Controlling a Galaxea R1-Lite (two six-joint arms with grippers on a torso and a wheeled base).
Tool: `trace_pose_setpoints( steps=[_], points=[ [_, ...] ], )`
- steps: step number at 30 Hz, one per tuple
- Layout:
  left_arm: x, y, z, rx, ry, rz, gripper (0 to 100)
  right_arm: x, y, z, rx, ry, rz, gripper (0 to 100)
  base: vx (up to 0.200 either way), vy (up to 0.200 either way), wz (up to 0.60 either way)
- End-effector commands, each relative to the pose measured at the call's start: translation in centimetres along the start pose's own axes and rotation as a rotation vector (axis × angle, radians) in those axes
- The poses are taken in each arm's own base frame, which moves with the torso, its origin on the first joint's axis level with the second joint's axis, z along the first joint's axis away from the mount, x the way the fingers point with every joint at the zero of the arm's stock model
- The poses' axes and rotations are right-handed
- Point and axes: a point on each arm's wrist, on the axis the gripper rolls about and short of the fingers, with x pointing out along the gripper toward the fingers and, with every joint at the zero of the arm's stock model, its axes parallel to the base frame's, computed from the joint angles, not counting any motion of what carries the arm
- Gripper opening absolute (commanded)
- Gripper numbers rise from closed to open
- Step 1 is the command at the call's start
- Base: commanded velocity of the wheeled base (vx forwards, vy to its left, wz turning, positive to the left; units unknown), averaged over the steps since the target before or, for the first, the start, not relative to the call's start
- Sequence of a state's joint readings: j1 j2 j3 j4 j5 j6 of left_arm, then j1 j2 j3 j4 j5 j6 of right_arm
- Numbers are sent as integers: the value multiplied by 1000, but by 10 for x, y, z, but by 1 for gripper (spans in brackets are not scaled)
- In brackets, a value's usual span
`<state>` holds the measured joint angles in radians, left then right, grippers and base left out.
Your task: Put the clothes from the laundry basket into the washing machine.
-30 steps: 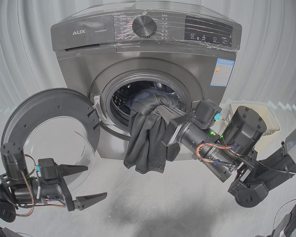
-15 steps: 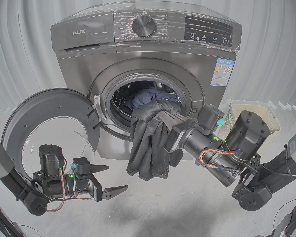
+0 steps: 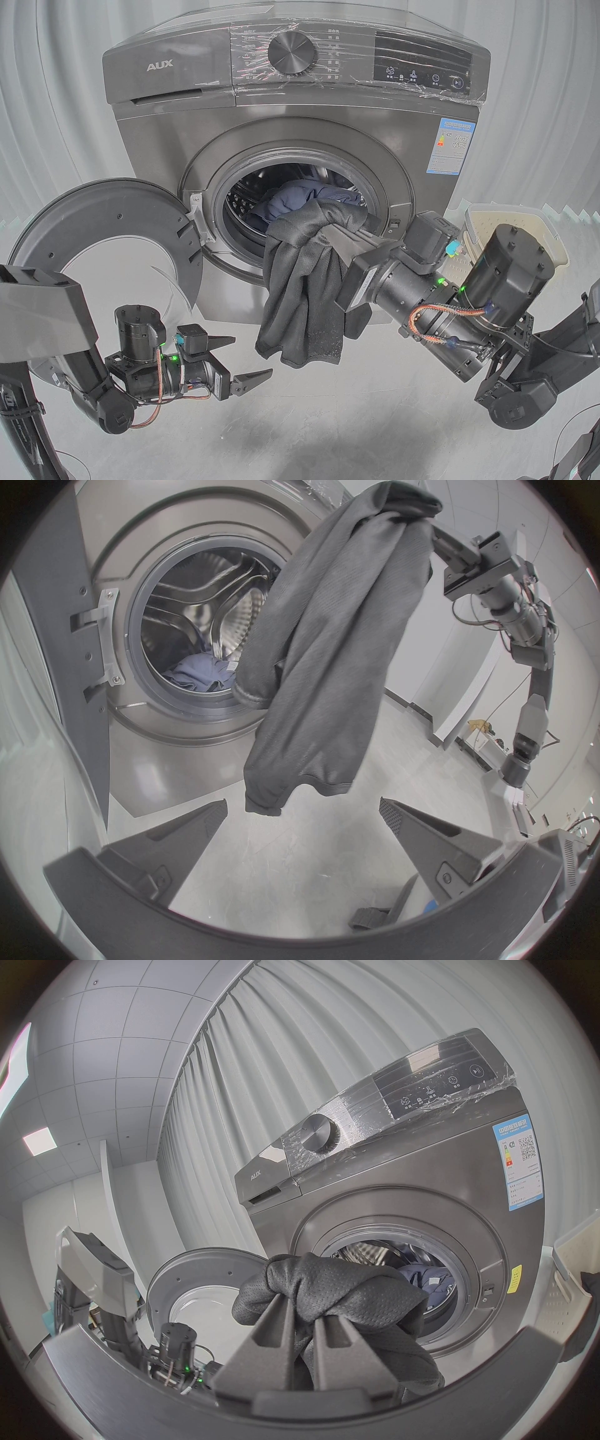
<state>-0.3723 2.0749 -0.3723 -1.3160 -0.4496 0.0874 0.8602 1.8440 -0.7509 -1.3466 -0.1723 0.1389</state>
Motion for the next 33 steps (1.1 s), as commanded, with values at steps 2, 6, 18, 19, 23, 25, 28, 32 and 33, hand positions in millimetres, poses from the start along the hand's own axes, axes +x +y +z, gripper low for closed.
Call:
trace_pose_setpoints(
  steps=[2, 6, 18, 19, 23, 25, 28, 32, 33],
  points=[
    [19, 8, -18, -27, 39, 20, 100, 0, 2, 1, 1, -3, 6, 0, 0, 0, 0],
    [30, 12, -22, -22, 35, 40, 100, 0, 2, 1, 1, -5, 6, 0, 0, 0, 0],
    [56, 24, -27, -4, -3, 67, 100, -1, 6, 1, 4, -6, 18, 0, 0, 0, 0],
    [58, 24, -27, 0, -10, 72, 100, -1, 6, 1, 4, -7, 18, 0, 0, 0, 0],
    [66, 28, -25, 8, -43, 84, 100, -1, 8, 2, 6, -12, 23, 0, 0, 0, 0],
    [69, 30, -23, 7, -59, 88, 100, -1, 8, 2, 7, -12, 25, 0, 0, 0, 0],
    [75, 32, -20, 26, -106, 103, 100, -3, 9, 5, 8, -16, 27, 0, 0, 0, 0],
    [80, 33, -15, 43, -157, 105, 100, -3, 9, 5, 8, -16, 28, 0, 0, 0, 0],
    [80, 32, -15, 43, -164, 104, 100, -3, 9, 4, 8, -14, 28, 0, 0, 0, 0]
  ],
)
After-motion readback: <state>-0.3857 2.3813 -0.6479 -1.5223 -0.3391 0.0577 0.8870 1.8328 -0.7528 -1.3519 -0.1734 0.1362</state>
